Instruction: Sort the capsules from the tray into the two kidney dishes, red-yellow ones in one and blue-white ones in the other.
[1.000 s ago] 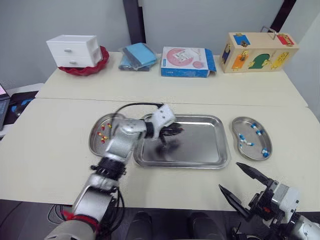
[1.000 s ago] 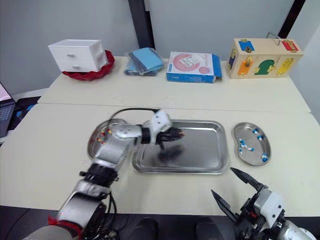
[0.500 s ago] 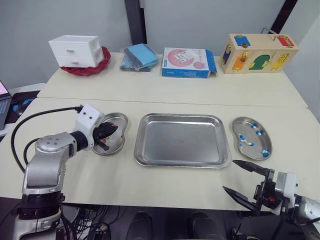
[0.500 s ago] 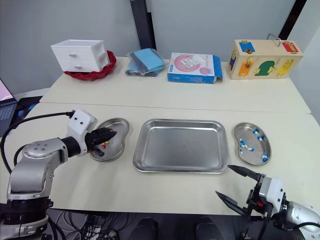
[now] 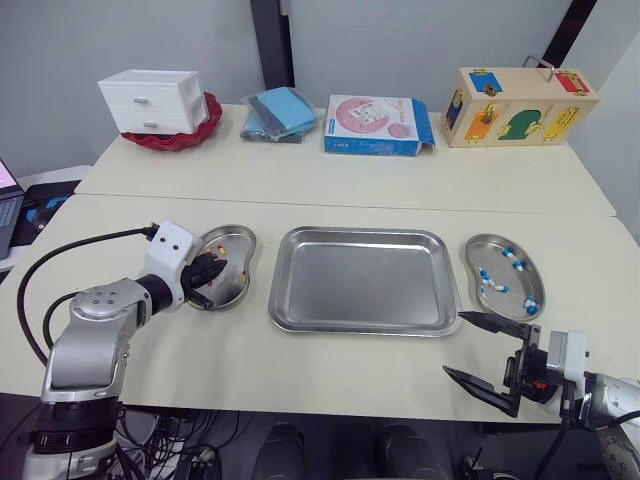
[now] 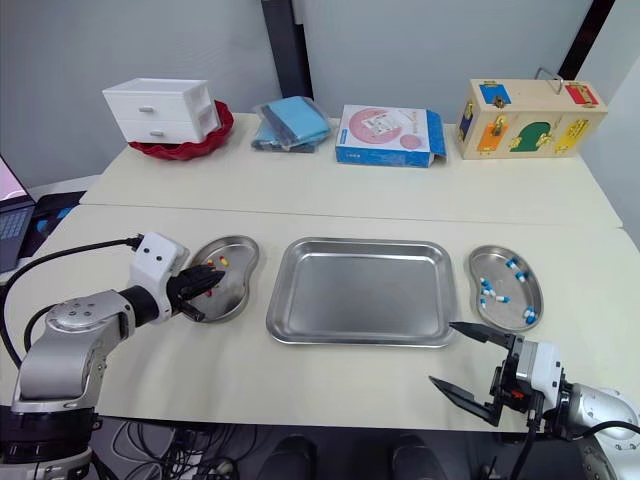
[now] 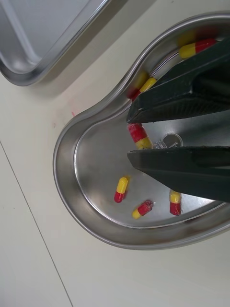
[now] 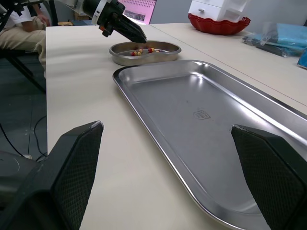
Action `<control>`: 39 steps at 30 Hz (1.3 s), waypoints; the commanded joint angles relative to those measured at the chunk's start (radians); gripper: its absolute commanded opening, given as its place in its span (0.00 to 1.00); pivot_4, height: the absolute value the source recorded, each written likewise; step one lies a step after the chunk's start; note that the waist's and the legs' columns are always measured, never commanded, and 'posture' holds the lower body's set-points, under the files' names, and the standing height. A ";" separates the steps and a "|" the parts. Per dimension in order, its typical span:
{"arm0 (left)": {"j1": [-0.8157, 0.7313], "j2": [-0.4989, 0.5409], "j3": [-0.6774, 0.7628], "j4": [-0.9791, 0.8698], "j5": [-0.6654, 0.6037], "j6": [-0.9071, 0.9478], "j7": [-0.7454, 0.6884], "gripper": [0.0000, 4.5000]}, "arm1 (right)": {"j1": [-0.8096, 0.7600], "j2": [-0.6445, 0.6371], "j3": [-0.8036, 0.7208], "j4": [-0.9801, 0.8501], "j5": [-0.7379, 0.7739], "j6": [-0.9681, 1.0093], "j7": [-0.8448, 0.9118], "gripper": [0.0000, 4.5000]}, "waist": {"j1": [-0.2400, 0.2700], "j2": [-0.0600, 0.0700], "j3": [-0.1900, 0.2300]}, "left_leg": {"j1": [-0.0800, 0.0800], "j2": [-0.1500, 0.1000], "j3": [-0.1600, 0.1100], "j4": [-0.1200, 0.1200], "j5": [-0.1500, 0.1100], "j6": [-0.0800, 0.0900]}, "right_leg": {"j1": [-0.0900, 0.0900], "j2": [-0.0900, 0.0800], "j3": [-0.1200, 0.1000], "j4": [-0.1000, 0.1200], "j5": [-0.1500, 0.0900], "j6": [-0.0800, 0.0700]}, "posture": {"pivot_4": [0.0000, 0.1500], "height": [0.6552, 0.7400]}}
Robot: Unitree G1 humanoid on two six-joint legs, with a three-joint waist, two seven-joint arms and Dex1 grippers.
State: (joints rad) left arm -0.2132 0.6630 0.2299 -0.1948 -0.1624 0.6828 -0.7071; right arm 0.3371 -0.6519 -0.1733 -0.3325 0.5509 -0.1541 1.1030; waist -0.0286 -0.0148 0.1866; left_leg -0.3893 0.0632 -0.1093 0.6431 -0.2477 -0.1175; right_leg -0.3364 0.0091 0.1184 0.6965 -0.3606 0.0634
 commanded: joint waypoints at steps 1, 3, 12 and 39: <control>-0.006 0.007 -0.005 -0.014 -0.019 -0.015 0.013 0.16 | 0.004 0.006 -0.020 -0.038 0.016 0.003 -0.009 1.00 | 0.000 0.000 0.000 | 0.000 0.000 0.000 0.000 0.000 0.000 | 0.000 0.000 0.000 0.000 0.000 0.000 | 1.00 1.00; -0.009 0.014 -0.011 -0.009 -0.022 -0.011 0.011 0.16 | 0.006 0.009 -0.020 -0.043 0.015 0.005 -0.014 1.00 | 0.000 0.000 0.000 | 0.000 0.000 0.000 0.000 0.000 0.000 | 0.000 0.000 0.000 0.000 0.000 0.000 | 1.00 1.00; -0.016 0.041 -0.025 0.005 -0.039 0.008 0.005 0.16 | 0.007 0.018 -0.008 -0.057 0.007 0.014 -0.030 1.00 | -0.001 0.000 0.000 | 0.000 0.000 0.000 0.000 0.000 0.000 | 0.000 0.000 0.000 0.000 0.000 0.000 | 1.00 1.00; -0.032 0.074 -0.050 0.036 -0.082 0.004 -0.018 0.98 | 0.013 0.043 -0.008 -0.069 -0.010 0.023 -0.049 1.00 | -0.001 0.000 0.000 | 0.000 0.000 0.000 -0.001 0.000 0.000 | -0.001 0.000 0.000 0.000 0.000 0.000 | 1.00 1.00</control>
State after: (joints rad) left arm -0.2295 0.7206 0.1821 -0.1505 -0.2409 0.7085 -0.7252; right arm 0.3456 -0.6119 -0.1722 -0.3590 0.5316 -0.1231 1.0605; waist -0.0300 -0.0147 0.1867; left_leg -0.3895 0.0633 -0.1091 0.6425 -0.2477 -0.1175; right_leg -0.3370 0.0093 0.1187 0.6963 -0.3607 0.0635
